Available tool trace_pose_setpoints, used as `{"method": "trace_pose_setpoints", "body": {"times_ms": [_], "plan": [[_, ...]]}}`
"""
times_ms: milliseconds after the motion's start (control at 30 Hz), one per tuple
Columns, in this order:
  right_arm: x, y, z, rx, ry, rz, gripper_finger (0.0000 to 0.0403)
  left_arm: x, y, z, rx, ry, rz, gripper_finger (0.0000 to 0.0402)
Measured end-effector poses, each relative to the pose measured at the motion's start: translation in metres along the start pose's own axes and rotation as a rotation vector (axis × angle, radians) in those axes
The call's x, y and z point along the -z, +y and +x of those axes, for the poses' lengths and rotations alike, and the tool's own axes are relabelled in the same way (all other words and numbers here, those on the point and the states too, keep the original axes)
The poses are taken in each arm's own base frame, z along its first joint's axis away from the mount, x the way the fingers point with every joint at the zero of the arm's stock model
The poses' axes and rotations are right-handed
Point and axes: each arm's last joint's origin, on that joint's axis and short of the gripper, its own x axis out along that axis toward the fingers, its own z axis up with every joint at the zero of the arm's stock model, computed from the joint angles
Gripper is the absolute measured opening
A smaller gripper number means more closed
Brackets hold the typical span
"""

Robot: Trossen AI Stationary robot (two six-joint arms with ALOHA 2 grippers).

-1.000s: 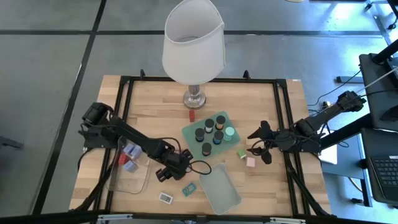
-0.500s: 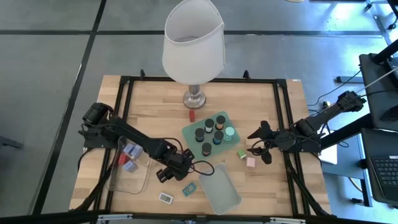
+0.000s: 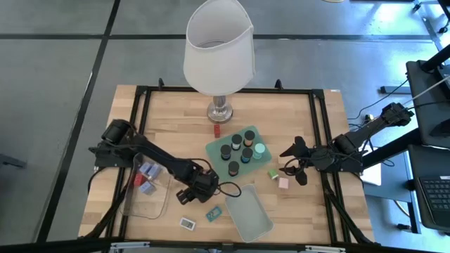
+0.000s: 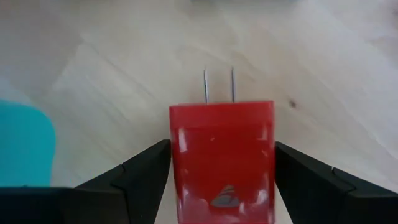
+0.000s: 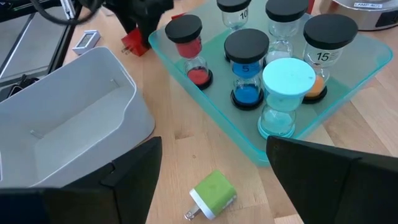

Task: Pick & Place Office items
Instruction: Put the bottom red charger adapter into the transparent bin

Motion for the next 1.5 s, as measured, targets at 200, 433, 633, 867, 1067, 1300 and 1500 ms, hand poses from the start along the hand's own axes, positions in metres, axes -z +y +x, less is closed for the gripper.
{"method": "trace_pose_setpoints", "body": {"times_ms": [200,433,633,867,1067,1300,1500], "plan": [[0.000,0.000,0.000,0.000,-0.001,0.000,0.0291,0.001,0.001,-0.001,-0.028,0.025,-0.056,0.0246],[0.000,0.000,0.000,0.000,-0.001,0.000,0.0291,-0.006,-0.010,-0.017,-0.131,0.022,-0.140,0.0205],[0.000,0.000,0.000,0.000,-0.001,0.000,0.0291,-0.006,-0.021,-0.050,-0.309,0.029,-0.296,0.0205],[0.000,0.000,0.000,0.000,-0.001,0.000,0.0291,0.015,-0.043,-0.132,-0.481,-0.111,-0.747,0.0205],[0.000,0.000,0.000,0.000,-0.001,0.000,0.0291,0.050,-0.069,-0.182,-0.556,-0.199,-1.134,0.0205],[0.000,0.000,0.000,0.000,0.000,0.000,0.0291,0.087,-0.101,-0.197,-0.508,0.075,-1.585,0.0205],[0.000,0.000,0.000,0.000,0.000,0.000,0.0291,0.072,-0.116,-0.186,-0.335,0.126,-1.718,0.0205]]}}
